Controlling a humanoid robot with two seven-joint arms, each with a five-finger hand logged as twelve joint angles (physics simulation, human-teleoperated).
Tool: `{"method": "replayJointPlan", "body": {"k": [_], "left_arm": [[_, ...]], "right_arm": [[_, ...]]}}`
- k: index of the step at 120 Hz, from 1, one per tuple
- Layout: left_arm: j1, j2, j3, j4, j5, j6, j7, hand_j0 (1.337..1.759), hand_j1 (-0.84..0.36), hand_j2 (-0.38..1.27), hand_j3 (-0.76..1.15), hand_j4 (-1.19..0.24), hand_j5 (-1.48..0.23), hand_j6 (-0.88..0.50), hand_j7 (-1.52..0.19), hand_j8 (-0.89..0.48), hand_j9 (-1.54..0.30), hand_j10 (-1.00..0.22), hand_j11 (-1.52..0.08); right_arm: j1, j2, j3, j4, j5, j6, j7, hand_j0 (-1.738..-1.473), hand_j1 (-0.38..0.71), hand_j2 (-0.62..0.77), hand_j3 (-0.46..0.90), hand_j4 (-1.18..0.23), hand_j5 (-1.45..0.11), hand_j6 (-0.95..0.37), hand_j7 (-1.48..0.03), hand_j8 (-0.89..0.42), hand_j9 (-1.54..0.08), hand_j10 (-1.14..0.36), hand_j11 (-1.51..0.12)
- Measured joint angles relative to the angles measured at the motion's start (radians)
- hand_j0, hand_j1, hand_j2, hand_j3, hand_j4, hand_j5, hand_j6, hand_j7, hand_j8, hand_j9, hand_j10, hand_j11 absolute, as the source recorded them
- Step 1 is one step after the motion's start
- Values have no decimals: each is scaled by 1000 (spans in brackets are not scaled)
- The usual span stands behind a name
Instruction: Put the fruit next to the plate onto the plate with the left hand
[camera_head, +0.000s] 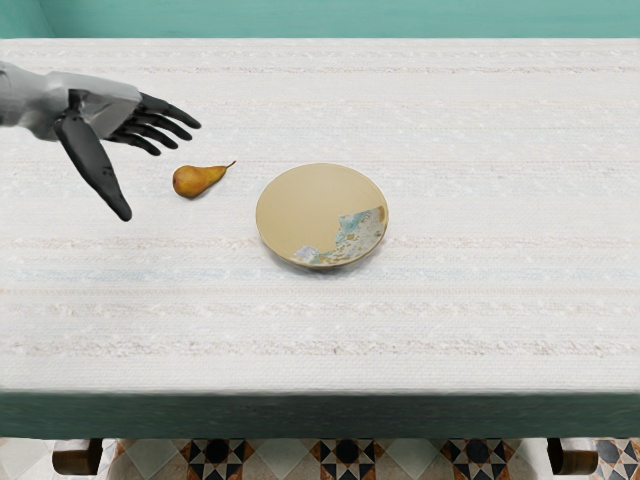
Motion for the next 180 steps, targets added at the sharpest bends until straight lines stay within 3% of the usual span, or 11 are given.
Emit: {"method": "replayJointPlan", "body": {"k": [35, 54, 67, 83, 107, 139, 180], "left_arm": [[-5, -32, -9, -1, 2, -17, 0, 1658, 183, 29, 0, -143, -182, -144, -182, -143, -182, -142, -181], [25, -259, 13, 20, 360, 105, 0, 1658, 181, 29, 0, -144, -184, -145, -183, -144, -183, -143, -183], [27, -309, 72, 48, 588, 281, 0, 1658, 180, 29, 0, -145, -184, -146, -184, -145, -184, -144, -184], [29, -371, 143, 87, 718, 429, 0, 1658, 180, 30, 0, -145, -185, -146, -185, -146, -185, -145, -185], [18, -565, 310, 257, 801, 565, 0, 1658, 179, 31, 0, -146, -186, -148, -186, -147, -186, -146, -186], [0, -611, 448, 381, 847, 601, 0, 1658, 178, 31, 0, -148, -188, -149, -188, -149, -188, -148, -188], [0, -660, 530, 488, 849, 597, 0, 1658, 153, 36, 0, -169, -215, -170, -215, -170, -215, -168, -215]], "right_arm": [[2, 0, 3, 0, 1, 0, -1, -1658, -349, 0, 0, 0, 0, 0, 0, 0, 0, 0, 0], [2, 0, 3, 0, 1, 0, 0, -1658, -349, 0, 0, 0, 0, 0, 0, 0, 0, 0, 0], [2, 0, 2, 0, 0, 0, 0, -1658, -349, 0, 0, 0, 0, 0, 0, 0, 0, 0, 0], [2, 0, 1, 0, 0, 0, 0, -1658, -349, 0, 0, 0, 0, 0, 0, 0, 0, 0, 0], [2, 0, 0, -1, 0, 0, 0, -1658, -349, 0, 0, 0, 0, 0, 0, 0, 0, 0, 0], [4, 0, 0, -1, 0, 0, 0, -1658, -349, 0, 0, 0, 0, 0, 0, 0, 0, 0, 0], [4, 0, 1, -1, 0, 0, 0, -1658, -349, 0, 0, 0, 0, 0, 0, 0, 0, 0, 0]]}}
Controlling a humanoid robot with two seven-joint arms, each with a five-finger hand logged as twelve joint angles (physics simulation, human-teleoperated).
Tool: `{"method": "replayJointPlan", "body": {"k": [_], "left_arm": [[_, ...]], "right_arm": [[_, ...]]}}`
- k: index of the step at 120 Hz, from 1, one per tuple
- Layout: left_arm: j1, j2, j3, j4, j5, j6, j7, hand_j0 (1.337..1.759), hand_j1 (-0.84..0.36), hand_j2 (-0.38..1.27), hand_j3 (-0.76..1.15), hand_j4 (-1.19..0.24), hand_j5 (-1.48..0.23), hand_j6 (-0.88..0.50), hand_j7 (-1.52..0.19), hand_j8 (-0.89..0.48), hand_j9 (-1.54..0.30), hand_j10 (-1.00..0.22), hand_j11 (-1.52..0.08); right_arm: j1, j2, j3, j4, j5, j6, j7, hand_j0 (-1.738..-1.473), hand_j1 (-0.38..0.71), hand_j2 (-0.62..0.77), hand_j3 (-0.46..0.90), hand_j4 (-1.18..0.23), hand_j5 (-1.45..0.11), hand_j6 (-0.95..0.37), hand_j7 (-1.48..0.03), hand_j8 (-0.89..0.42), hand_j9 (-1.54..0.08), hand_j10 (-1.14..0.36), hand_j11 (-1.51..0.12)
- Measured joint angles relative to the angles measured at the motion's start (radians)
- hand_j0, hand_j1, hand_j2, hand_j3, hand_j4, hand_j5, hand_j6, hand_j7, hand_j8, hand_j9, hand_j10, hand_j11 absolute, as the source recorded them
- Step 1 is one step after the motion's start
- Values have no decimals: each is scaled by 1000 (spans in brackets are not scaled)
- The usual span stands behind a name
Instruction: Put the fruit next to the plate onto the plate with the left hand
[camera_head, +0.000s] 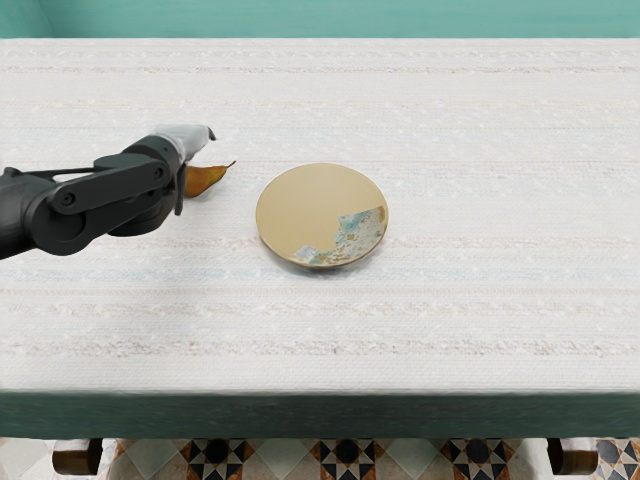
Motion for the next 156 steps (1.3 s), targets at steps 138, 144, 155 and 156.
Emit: {"method": "replayJointPlan", "body": {"k": [138, 144, 155, 156], "left_arm": [[5, -229, 41, 329, -64, -26, 0, 1658, 36, 55, 0, -265, -341, -266, -341, -266, -341, -265, -341], [5, -227, 41, 329, -72, -31, 0, 1658, 15, 58, 0, -282, -364, -283, -363, -283, -363, -282, -363], [5, -227, 41, 329, -81, -37, 0, 1658, -11, 63, 0, -304, -392, -305, -392, -305, -392, -304, -392], [5, -227, 41, 329, -82, -37, 0, 1658, -13, 63, 0, -306, -394, -307, -394, -306, -394, -305, -394]], "right_arm": [[0, 0, 1, 0, 0, 0, 0, -1658, -349, 0, 0, 0, 0, 0, 0, 0, 0, 0, 0], [0, 0, 1, 0, 1, 0, 0, -1658, -349, 0, 0, 0, 0, 0, 0, 0, 0, 0, 0], [0, 0, 1, 0, 1, 0, 0, -1658, -349, 0, 0, 0, 0, 0, 0, 0, 0, 0, 0], [0, 0, 1, 0, 1, 0, 0, -1658, -349, 0, 0, 0, 0, 0, 0, 0, 0, 0, 0]]}}
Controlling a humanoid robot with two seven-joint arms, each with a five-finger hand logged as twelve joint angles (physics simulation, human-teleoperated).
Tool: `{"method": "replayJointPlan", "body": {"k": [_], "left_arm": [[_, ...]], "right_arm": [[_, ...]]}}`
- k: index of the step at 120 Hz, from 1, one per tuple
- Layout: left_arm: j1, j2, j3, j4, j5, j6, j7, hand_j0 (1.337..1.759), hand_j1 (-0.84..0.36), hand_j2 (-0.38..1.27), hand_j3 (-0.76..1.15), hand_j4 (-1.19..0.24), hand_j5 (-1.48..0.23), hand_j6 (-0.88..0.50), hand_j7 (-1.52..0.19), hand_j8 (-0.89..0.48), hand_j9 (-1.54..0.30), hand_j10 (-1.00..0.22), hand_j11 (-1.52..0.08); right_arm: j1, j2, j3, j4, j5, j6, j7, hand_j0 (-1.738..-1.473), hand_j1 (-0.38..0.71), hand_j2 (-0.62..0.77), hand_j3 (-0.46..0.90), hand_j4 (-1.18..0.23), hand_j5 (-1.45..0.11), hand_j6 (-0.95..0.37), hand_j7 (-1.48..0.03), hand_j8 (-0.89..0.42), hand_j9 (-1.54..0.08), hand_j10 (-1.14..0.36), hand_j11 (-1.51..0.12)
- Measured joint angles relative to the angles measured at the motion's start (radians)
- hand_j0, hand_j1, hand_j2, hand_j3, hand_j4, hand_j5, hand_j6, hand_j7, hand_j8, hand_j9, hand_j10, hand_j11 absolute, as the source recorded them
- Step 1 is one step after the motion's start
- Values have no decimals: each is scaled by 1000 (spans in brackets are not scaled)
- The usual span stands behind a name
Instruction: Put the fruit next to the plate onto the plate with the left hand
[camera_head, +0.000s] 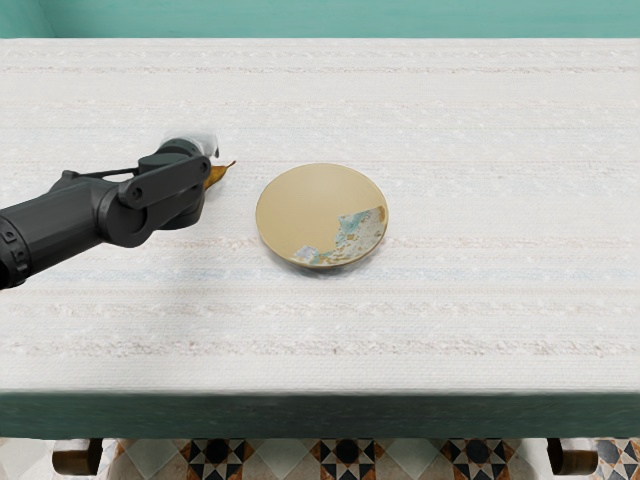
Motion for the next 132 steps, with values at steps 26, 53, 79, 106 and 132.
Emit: {"method": "replayJointPlan", "body": {"k": [26, 53, 79, 106, 132], "left_arm": [[0, 8, 3, 0, -19, -4, 0, 1658, -43, 68, 0, -330, -426, -331, -426, -331, -426, -330, -426], [0, 2, -1, 0, -25, -2, 0, 1658, -53, 70, 0, -339, -438, -339, -438, -339, -437, -338, -437], [3, 4, 1, 2, -26, 0, 0, 1658, -56, 70, 0, -341, -441, -342, -441, -342, -441, -341, -441], [24, 0, 9, 28, -22, 20, 0, 1658, -57, 71, 0, -332, -443, -344, -443, -344, -443, -343, -442], [26, 0, 11, 48, -21, 26, 0, 1658, -62, 72, 0, -331, -448, -345, -448, -348, -448, -347, -448]], "right_arm": [[0, 0, 0, 0, 0, 0, 0, -1658, -349, 0, 0, 0, 0, 0, 0, 0, 0, 0, 0], [0, 0, 0, 0, 0, 0, 0, -1658, -349, 0, 0, 0, 0, 0, 0, 0, 0, 0, 0], [0, 0, 0, 0, 0, 0, 0, -1658, -349, 0, 0, 0, 0, 0, 0, 0, 0, 0, 0], [0, 0, 0, 0, 0, 0, 0, -1658, -349, 0, 0, 0, 0, 0, 0, 0, 0, 0, 0], [0, 0, 0, 0, 0, 0, 0, -1658, -349, 0, 0, 0, 0, 0, 0, 0, 0, 0, 0]]}}
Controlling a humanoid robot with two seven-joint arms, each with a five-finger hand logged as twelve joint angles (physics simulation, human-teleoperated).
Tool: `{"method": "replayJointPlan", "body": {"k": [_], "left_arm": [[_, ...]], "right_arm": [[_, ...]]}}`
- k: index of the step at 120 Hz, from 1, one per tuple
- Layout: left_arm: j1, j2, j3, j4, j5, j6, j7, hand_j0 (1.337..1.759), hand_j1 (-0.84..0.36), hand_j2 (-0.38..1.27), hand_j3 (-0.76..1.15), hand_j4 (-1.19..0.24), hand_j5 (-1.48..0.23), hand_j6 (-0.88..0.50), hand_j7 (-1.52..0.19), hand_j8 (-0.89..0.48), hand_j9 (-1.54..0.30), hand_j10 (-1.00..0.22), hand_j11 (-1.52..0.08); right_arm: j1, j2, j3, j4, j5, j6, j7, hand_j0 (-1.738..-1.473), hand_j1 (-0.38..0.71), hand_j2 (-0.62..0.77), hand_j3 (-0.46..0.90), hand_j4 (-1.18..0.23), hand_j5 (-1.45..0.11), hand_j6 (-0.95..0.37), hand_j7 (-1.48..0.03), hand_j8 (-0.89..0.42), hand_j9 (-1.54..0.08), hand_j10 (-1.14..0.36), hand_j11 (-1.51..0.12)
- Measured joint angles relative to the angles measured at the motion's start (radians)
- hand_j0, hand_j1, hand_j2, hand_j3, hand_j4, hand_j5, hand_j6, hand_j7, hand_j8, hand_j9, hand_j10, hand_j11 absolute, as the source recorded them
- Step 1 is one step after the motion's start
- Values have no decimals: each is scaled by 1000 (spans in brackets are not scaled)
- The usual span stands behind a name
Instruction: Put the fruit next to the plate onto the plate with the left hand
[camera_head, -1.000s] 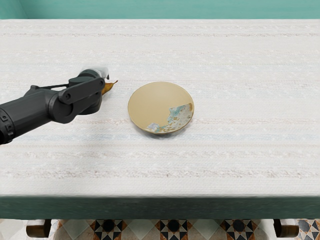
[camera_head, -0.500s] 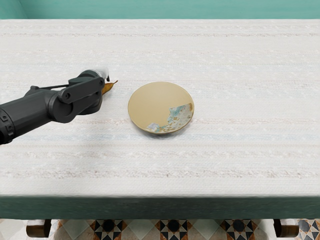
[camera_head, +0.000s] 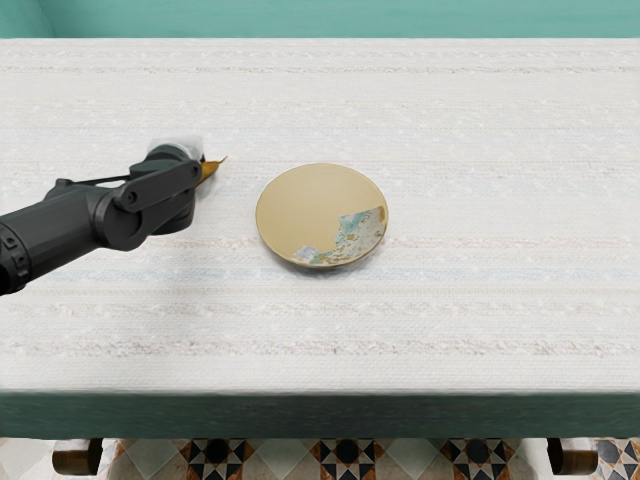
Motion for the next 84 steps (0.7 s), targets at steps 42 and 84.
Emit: {"method": "replayJointPlan", "body": {"k": [42, 84], "left_arm": [[8, 0, 0, 3, -1, -3, 0, 1658, -215, 99, 0, -446, -610, -458, -616, -478, -615, -477, -615], [6, 0, 0, 3, -1, -9, 0, 1656, -243, 221, 0, -472, -741, -476, -750, -515, -754, -575, -753]], "right_arm": [[0, 0, 1, 0, 0, 0, 0, -1658, -349, 0, 0, 0, 0, 0, 0, 0, 0, 0, 0], [0, 0, 1, 0, 0, 0, 0, -1658, -349, 0, 0, 0, 0, 0, 0, 0, 0, 0, 0]]}}
